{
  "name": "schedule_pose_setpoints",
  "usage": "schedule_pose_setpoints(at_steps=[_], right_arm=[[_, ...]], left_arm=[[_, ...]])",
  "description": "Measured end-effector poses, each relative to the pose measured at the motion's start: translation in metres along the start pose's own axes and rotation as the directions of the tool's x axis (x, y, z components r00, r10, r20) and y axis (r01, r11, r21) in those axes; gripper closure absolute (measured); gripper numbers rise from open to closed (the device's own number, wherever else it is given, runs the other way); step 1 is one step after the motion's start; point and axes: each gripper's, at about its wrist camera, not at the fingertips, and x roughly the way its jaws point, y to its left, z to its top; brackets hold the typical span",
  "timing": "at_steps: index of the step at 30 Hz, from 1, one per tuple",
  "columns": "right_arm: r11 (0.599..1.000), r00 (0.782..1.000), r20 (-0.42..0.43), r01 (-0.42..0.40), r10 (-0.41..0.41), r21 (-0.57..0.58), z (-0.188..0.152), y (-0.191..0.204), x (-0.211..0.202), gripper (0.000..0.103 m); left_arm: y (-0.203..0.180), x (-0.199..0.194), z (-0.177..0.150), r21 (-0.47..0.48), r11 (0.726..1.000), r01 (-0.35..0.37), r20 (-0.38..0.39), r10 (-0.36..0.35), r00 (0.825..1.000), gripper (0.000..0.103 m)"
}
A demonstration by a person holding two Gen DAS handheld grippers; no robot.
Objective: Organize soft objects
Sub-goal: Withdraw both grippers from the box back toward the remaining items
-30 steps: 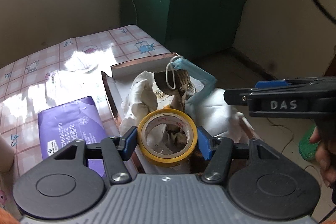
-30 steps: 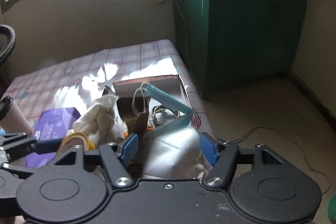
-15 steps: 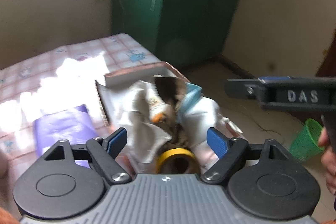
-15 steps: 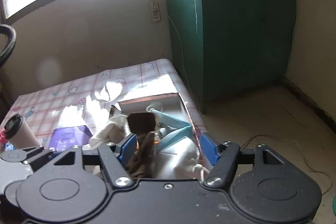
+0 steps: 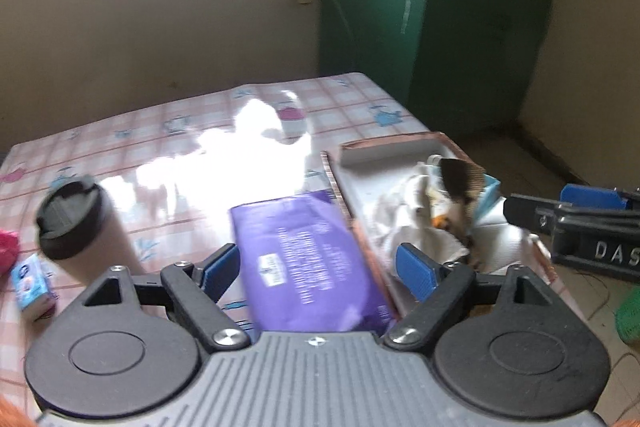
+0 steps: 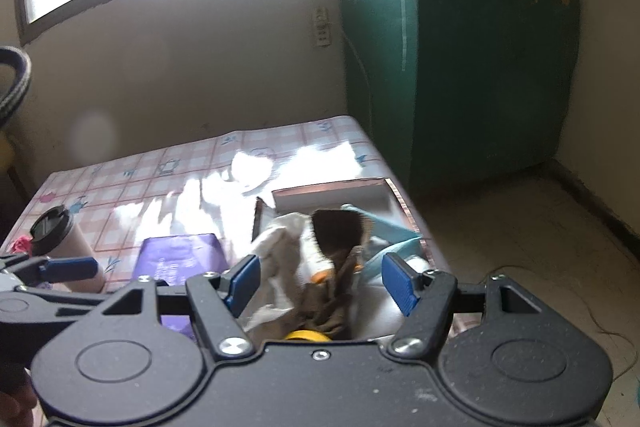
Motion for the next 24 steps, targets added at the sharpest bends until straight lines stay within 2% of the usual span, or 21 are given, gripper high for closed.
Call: schedule_pose_setpoints(at_steps=[11, 24], right_arm=[[0.996, 0.997, -0.018, -0.08, 0.079, -0.05, 0.001, 0.059, 0.008, 0.024], [0.979, 0.985, -0.043, -0.172, 0.168, -0.112, 0.003, 0.13, 0.019, 0.024]], left_arm=[[0.046, -0.021, -0.003, -0.077, 0.995, -0.066, 0.022, 0.068, 0.997, 0.014], [0.109, -0.044, -0.014, -0.15, 0.978, -0.146, 0.014, 0.15, 0.989, 0.014]])
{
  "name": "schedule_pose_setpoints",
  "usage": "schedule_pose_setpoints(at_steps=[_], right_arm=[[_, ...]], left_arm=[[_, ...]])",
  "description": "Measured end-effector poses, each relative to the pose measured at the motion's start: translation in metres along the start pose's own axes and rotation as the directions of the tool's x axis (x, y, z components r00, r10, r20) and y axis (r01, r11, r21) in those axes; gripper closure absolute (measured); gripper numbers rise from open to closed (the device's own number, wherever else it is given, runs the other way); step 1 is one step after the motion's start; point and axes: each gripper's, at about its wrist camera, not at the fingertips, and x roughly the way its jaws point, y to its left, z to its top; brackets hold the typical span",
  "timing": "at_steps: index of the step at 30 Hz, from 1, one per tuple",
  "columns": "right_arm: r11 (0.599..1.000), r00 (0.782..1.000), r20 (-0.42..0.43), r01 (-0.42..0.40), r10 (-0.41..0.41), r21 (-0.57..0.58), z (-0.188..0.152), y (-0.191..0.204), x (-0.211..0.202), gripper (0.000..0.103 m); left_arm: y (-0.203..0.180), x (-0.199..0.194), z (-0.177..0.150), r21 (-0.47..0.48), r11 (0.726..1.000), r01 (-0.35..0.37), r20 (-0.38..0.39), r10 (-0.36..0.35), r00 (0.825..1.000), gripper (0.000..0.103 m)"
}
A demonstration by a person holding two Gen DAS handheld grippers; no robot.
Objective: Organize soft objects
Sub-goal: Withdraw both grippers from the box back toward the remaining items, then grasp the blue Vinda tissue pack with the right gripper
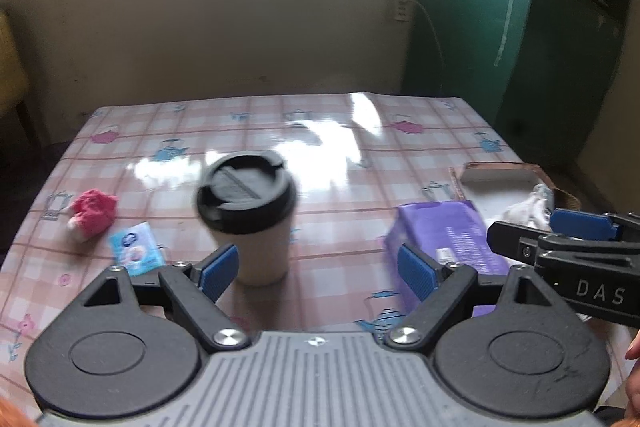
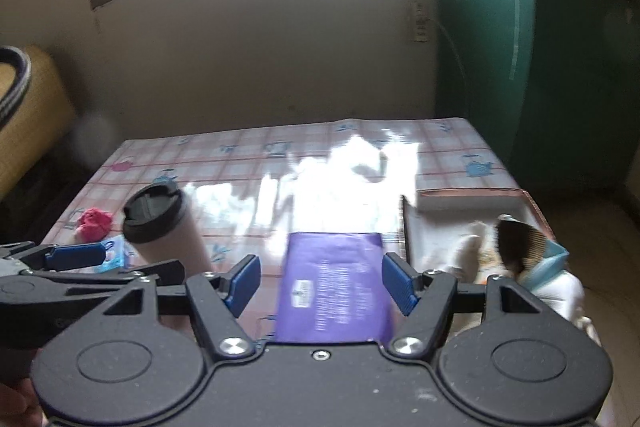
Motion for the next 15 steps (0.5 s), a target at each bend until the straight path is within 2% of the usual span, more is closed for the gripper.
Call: schedule_pose_setpoints(at_steps=[15], right_arm=[[0.991, 0.994, -0.037, -0.109, 0.107, -0.08, 0.004, 0.073, 0.023, 0.024]], left_arm=[[0.068, -0.017, -0.005, -0.069, 0.994, -0.09, 0.008, 0.091, 0.996, 0.013]])
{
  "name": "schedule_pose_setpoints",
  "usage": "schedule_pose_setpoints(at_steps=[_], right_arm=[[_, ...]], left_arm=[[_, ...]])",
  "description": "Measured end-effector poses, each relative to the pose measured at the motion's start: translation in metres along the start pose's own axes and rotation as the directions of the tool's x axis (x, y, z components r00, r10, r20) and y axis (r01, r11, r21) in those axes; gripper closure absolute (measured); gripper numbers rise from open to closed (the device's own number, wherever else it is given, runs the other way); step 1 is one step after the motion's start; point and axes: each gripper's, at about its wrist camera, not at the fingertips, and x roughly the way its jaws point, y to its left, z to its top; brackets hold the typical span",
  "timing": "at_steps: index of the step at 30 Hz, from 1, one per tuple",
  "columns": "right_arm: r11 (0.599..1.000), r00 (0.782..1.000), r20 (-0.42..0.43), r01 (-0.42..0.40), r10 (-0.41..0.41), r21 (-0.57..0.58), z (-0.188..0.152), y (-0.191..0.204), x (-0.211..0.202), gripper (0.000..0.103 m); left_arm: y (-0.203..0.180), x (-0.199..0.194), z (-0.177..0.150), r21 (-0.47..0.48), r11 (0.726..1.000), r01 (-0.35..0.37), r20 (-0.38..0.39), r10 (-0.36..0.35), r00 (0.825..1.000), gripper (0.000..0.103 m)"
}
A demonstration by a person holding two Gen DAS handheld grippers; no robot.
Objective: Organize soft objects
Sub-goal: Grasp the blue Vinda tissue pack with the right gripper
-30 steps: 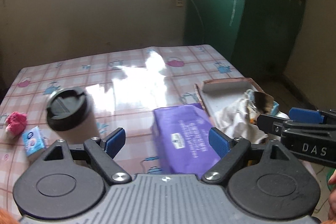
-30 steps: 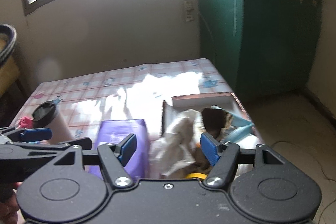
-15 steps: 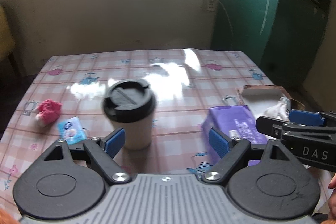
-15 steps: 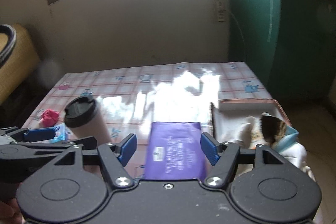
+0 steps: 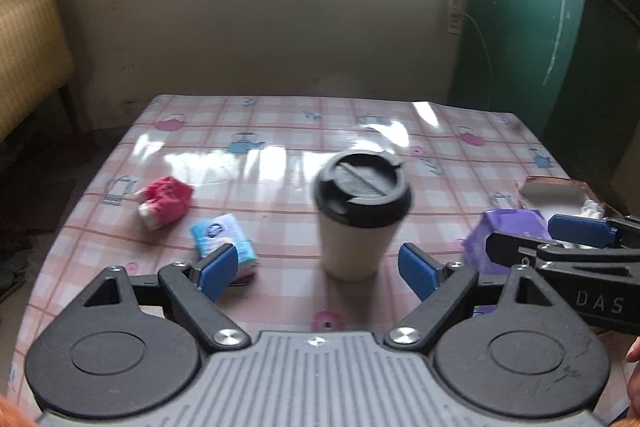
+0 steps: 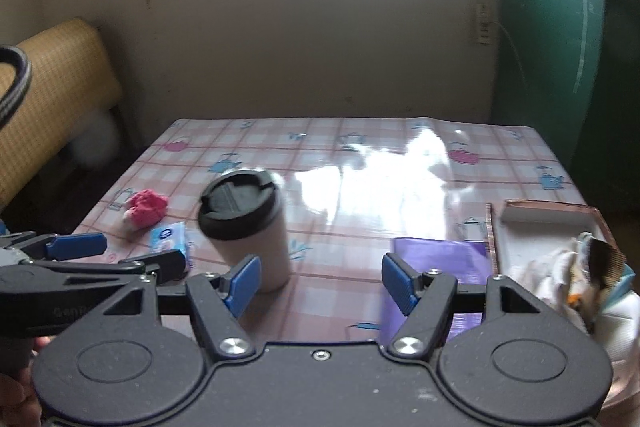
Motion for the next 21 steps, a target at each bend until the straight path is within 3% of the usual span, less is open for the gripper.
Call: schedule_pose_setpoints(at_steps=[21], right_arm=[[0.99, 0.993, -0.055, -0.11, 0.106, -0.093, 0.002, 0.086, 0.042, 0.024]], left_arm=[[0.088, -0.002, -0.012, -0.089, 0.992, -0.091, -0.02, 0.09, 0.996, 0.013]])
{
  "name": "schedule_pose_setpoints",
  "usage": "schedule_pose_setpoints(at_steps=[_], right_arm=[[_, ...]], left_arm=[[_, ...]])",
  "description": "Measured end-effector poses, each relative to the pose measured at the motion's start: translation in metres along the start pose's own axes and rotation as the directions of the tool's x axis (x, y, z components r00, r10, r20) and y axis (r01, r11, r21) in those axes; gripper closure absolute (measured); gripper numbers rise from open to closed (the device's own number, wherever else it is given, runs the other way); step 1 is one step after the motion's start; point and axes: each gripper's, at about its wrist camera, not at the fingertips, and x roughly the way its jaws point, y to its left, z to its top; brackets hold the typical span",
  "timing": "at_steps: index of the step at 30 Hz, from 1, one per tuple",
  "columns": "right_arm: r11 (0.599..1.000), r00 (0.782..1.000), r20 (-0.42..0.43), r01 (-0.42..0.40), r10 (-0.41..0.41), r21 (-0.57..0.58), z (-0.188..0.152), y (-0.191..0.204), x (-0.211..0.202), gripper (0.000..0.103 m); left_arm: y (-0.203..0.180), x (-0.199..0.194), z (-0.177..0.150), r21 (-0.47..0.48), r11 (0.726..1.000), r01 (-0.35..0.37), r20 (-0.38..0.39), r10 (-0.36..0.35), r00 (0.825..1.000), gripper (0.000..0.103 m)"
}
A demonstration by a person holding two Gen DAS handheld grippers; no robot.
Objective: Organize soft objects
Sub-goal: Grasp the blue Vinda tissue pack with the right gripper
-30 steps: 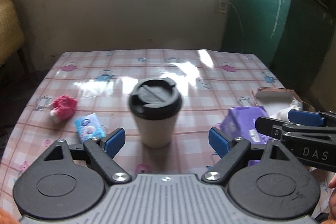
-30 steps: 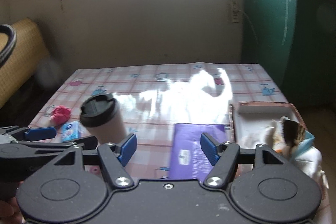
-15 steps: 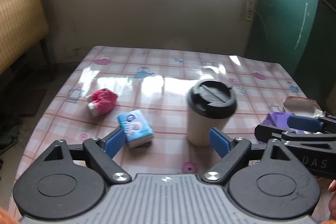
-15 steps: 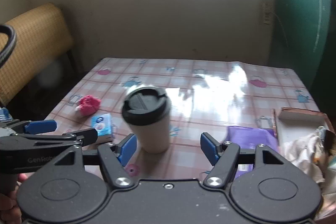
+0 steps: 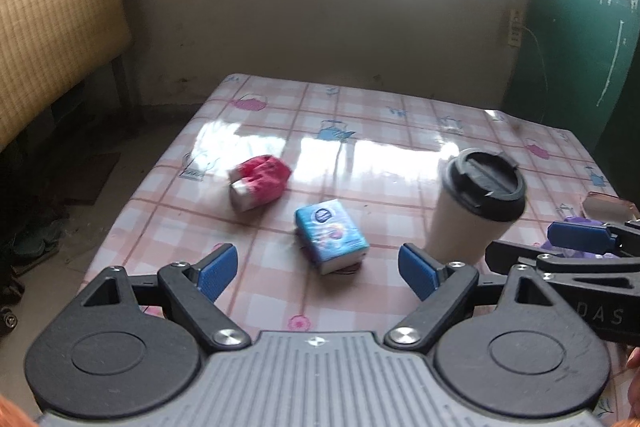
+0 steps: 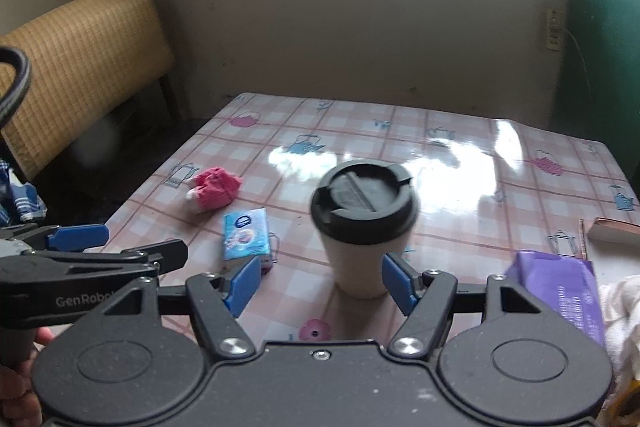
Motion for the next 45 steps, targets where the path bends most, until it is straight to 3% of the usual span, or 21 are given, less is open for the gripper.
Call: schedule_pose_setpoints(at_steps=[21, 30, 34, 39, 41, 43, 45], right_arm=[[0.989, 0.993, -0.059, -0.104, 0.098, -0.101, 0.0, 0.063, 0.073, 0.022], [0.989, 0.993, -0.107, -0.063, 0.049, -0.135, 0.007, 0.084, 0.136, 0.02], [0.992, 0.993, -0.114, 0.002, -0.017, -0.13, 0.006, 0.086, 0.161, 0.019], [0.995, 0.988, -0.154, 0.006, -0.022, -0.104, 0.004, 0.082, 0.184, 0.017], [0.997, 0.986, -0.166, -0.02, 0.008, -0.071, 0.001, 0.077, 0.188, 0.019], [0.998, 0.989, -0.146, -0.023, 0.014, -0.063, -0.002, 0.074, 0.185, 0.039], [0.998, 0.989, -0.145, -0.036, 0.028, -0.053, -0.003, 0.07, 0.182, 0.04]], left_arm=[[0.081, 0.036, -0.016, -0.093, 0.994, -0.062, -0.05, 0.058, 0.997, 0.01], [0.106, 0.067, -0.004, -0.071, 0.997, -0.033, -0.056, 0.029, 0.998, 0.009], [0.108, 0.086, 0.01, -0.061, 0.998, -0.013, -0.04, 0.011, 0.999, 0.009], [0.097, 0.118, 0.032, 0.015, 0.999, 0.051, -0.024, -0.05, 0.998, 0.009], [0.09, 0.133, 0.04, 0.063, 0.997, 0.052, -0.015, -0.051, 0.999, 0.009], [0.084, 0.146, 0.046, 0.098, 0.993, 0.062, -0.015, -0.06, 0.998, 0.009], [0.077, 0.16, 0.051, 0.141, 0.987, 0.078, -0.02, -0.075, 0.997, 0.009]])
